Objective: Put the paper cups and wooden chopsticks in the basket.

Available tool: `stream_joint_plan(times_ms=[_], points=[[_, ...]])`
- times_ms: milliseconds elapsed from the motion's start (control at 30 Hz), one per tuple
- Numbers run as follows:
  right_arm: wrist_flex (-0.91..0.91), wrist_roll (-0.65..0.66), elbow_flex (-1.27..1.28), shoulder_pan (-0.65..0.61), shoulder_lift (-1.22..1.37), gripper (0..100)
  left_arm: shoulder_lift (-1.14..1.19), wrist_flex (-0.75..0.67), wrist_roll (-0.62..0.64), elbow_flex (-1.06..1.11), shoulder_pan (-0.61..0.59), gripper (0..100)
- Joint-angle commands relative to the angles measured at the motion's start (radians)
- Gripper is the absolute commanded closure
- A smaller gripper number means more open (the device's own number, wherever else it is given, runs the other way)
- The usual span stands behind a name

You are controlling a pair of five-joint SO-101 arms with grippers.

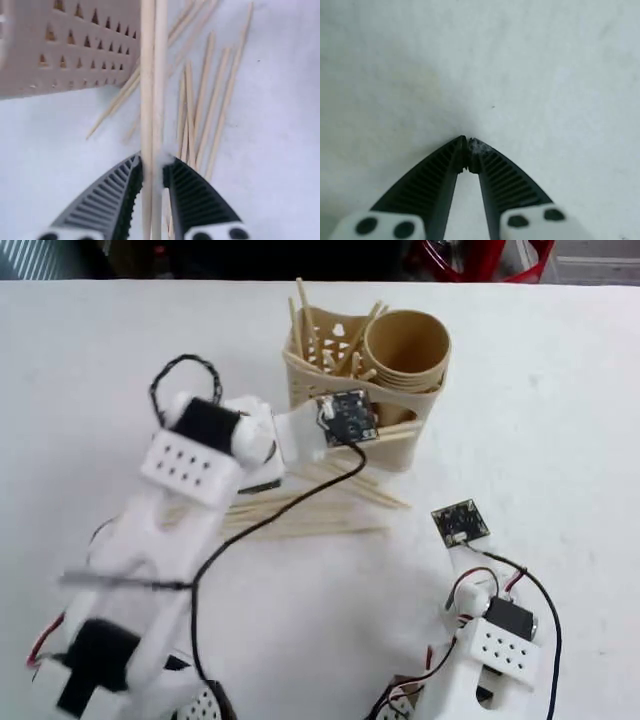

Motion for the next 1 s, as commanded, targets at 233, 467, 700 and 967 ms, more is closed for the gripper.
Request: stream_joint_plan(times_ms=[233,467,700,967], points=[[-0.015,0.012,-0.005,0.002,-0.008,98.1,-0.348,-0.236,0.333,-0.061,0.015,98],[-0.015,0.011,-0.005,0.002,-0.008,98.1,-0.272,-0.667,0.661,-0.061,0.042,98],[-0.015,0.009,-0.005,0.002,-0.008,98.1,-0.047,-1.083,0.827,-0.071,0.101,98],[-0.015,0.009,-0.005,0.002,-0.008,98.1,0.265,-1.126,1.043,-0.325,0.005,98]])
